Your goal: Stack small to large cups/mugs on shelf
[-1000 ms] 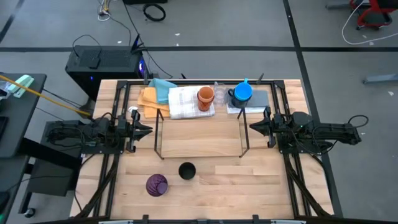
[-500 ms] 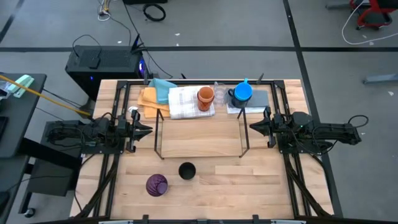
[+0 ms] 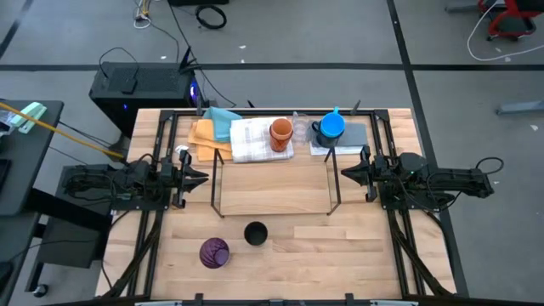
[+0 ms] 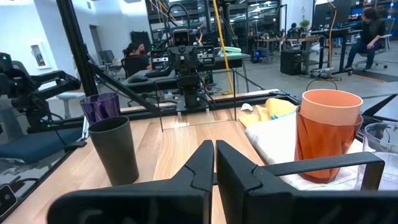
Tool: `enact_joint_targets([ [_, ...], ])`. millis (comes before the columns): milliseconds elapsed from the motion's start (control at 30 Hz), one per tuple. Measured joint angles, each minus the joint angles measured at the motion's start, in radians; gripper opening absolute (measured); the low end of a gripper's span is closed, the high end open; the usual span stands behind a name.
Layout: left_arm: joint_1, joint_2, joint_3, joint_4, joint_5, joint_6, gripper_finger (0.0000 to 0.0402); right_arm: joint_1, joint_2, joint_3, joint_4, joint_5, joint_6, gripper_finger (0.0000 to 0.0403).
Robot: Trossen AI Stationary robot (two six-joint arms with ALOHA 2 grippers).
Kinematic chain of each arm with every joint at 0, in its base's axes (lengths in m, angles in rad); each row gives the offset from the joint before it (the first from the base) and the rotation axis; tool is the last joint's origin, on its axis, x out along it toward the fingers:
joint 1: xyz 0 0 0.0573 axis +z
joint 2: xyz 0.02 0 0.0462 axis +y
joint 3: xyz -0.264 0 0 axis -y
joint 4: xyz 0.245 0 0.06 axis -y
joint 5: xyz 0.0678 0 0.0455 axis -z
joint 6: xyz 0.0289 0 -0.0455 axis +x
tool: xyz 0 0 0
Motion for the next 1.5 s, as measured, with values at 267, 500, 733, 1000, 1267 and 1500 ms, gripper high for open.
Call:
enact_joint_targets([
  [267,0.000,0.000,0.000,0.000,0.000,0.000,0.0054,0.000,0.000,0.000,0.000,0.000,0.000,0.0025],
  [500,0.000,0.000,0.000,0.000,0.000,0.000,0.0062,0.000,0.000,0.000,0.000,0.000,0.000,0.0025],
  [733,0.000,0.000,0.000,0.000,0.000,0.000,0.0055,0.000,0.000,0.000,0.000,0.000,0.000,0.0025],
  [1000,0.000,0.000,0.000,0.000,0.000,0.000,0.0058,0.000,0.000,0.000,0.000,0.000,0.000,0.0025],
  [1267,0.000,0.000,0.000,0.000,0.000,0.000,0.0063,0.000,0.000,0.000,0.000,0.000,0.000,0.0025],
  [1500,0.000,0.000,0.000,0.000,0.000,0.000,0.0055,0.000,0.000,0.000,0.000,0.000,0.000,0.0025],
])
